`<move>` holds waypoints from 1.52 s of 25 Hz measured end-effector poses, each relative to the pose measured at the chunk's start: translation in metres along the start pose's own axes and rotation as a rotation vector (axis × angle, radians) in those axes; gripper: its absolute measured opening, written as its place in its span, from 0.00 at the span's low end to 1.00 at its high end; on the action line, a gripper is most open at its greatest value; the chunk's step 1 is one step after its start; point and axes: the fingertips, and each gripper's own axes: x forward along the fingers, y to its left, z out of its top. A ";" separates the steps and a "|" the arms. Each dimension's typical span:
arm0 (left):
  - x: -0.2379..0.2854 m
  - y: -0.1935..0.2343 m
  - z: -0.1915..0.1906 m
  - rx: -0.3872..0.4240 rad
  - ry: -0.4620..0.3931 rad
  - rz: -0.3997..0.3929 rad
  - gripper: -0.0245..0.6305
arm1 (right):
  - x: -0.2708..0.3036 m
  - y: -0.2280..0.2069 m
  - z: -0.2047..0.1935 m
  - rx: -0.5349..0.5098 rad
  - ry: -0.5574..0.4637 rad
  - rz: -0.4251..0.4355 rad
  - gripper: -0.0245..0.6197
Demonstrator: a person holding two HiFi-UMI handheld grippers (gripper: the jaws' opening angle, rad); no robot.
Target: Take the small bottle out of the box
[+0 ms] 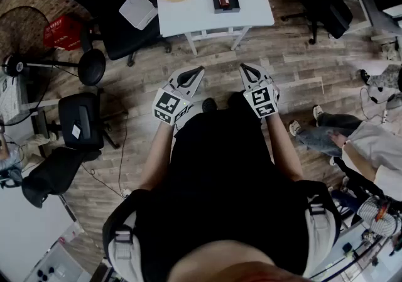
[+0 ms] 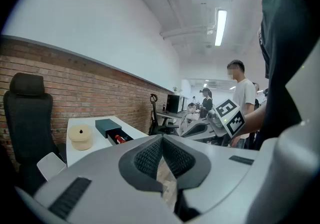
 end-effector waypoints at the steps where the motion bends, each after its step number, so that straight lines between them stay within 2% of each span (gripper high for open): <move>1: -0.002 0.001 0.000 0.002 -0.001 0.001 0.07 | 0.001 0.001 -0.001 -0.006 0.003 -0.001 0.04; 11: -0.004 -0.006 0.005 0.007 -0.011 -0.003 0.07 | -0.007 -0.001 -0.001 -0.034 0.021 -0.015 0.04; 25: 0.001 0.010 0.003 0.000 0.015 0.004 0.07 | 0.015 -0.007 0.002 -0.022 0.001 -0.009 0.04; 31: 0.021 0.017 0.007 -0.008 0.026 0.007 0.07 | 0.025 -0.027 -0.002 0.004 0.007 -0.007 0.04; 38: 0.043 0.039 0.025 -0.001 0.028 0.035 0.07 | 0.043 -0.063 0.012 0.006 0.003 -0.009 0.04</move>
